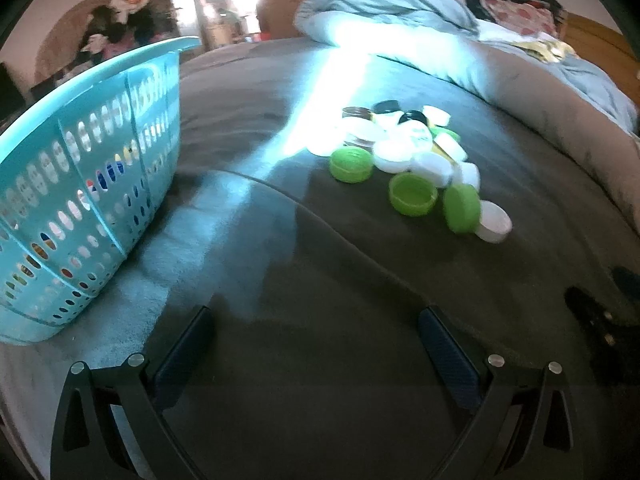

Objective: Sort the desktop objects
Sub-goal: 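Grasp a green cap with the left tool while the right tool reaches for a white cap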

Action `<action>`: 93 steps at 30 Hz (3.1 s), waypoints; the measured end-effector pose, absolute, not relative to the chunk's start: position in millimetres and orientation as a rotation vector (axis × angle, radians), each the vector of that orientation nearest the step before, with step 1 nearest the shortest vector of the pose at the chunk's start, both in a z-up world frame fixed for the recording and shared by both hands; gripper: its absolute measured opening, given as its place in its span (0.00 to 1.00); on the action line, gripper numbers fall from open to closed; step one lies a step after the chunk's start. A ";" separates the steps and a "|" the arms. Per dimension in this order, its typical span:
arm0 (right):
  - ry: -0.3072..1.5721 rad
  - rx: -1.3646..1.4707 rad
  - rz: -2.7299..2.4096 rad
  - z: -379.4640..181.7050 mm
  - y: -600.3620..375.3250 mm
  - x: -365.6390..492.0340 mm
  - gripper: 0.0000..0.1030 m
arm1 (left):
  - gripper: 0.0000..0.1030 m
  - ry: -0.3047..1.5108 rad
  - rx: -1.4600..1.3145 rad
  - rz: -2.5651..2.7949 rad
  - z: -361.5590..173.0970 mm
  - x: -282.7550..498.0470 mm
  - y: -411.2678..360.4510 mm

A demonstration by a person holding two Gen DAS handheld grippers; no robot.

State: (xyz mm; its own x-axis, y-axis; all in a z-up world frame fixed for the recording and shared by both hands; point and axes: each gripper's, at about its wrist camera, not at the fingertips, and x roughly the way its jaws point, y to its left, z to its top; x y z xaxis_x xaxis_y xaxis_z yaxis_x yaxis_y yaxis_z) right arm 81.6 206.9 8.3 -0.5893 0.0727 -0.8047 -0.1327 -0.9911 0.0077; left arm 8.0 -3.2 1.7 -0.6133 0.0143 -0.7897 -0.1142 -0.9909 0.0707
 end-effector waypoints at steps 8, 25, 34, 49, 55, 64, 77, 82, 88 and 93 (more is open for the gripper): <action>0.097 -1.352 2.665 9.0 204.8 82.5 0.99 | 1.00 0.295 -1.315 2.674 7.5 32.3 -4.3; 0.252 -1.299 2.708 24.9 219.2 104.4 0.99 | 0.87 0.022 -1.288 2.745 50.5 -116.2 24.1; 0.204 -1.419 2.600 17.1 222.3 92.7 0.99 | 0.86 0.152 -1.599 2.660 9.4 -181.8 43.2; 0.190 -1.445 2.656 14.5 234.0 96.0 0.99 | 0.83 0.166 -1.061 2.650 51.9 36.0 -12.6; 0.179 -1.404 2.663 14.5 232.7 98.8 0.99 | 0.83 0.156 -1.162 2.526 41.8 39.9 -35.8; 0.183 -1.395 2.670 14.8 233.0 99.9 0.99 | 0.66 0.203 -1.152 2.349 30.6 44.4 24.5; 0.243 -1.240 2.853 44.7 218.5 131.7 0.67 | 0.29 0.176 -1.155 2.323 27.8 44.6 22.6; 0.294 -1.309 2.971 51.8 182.7 126.0 0.67 | 0.29 0.118 -1.161 2.399 33.6 50.1 -4.6; 0.259 -1.446 2.926 31.1 158.8 99.3 0.67 | 0.29 0.095 -1.179 2.412 35.8 53.2 -15.6; 0.170 -1.469 2.904 21.6 150.5 98.3 0.60 | 0.29 0.075 -1.188 2.424 38.6 53.8 -19.9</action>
